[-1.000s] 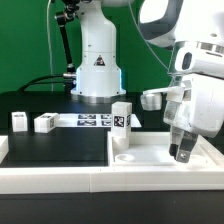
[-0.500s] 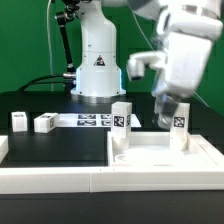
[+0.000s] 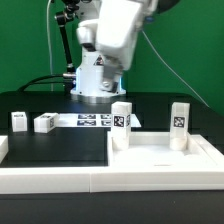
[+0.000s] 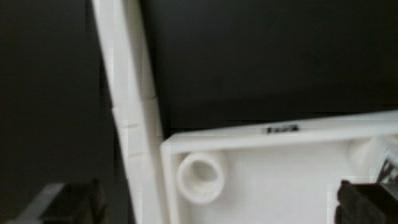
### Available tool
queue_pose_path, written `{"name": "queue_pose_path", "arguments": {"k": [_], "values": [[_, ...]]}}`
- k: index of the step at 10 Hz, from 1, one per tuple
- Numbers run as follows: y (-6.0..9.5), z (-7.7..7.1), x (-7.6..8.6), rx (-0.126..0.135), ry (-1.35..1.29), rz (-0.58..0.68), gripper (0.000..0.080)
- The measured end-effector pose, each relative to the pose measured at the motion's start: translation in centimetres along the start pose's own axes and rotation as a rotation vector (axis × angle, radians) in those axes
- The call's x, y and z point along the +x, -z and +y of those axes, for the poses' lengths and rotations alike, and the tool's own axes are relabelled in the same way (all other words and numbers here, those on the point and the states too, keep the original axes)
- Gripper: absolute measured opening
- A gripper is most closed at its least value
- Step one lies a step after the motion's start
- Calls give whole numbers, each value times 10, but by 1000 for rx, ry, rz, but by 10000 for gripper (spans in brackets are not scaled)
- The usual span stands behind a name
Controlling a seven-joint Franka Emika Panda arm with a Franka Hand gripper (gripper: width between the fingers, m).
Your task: Assemble square table
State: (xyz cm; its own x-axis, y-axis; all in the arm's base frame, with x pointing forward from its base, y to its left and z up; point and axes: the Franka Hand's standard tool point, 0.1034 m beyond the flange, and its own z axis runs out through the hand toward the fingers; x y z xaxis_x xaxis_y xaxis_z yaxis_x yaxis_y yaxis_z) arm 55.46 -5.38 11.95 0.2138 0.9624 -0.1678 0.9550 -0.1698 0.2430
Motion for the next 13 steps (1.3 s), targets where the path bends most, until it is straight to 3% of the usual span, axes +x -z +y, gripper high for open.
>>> {"name": "queue_pose_path", "arguments": {"k": [1,4,7,8,11,13], "values": [[-7,-12,-11,17,-40,-4,649],[-6,-10,-8,16,-83,-4,649],[-7,-11,-7,19,-318,-5,649],[-11,-18,-9,32,-428,-8,649],[-14,-42,-35,83,-635,-14,649],[-19,-56,-48,171,-880,-27,649]]}}
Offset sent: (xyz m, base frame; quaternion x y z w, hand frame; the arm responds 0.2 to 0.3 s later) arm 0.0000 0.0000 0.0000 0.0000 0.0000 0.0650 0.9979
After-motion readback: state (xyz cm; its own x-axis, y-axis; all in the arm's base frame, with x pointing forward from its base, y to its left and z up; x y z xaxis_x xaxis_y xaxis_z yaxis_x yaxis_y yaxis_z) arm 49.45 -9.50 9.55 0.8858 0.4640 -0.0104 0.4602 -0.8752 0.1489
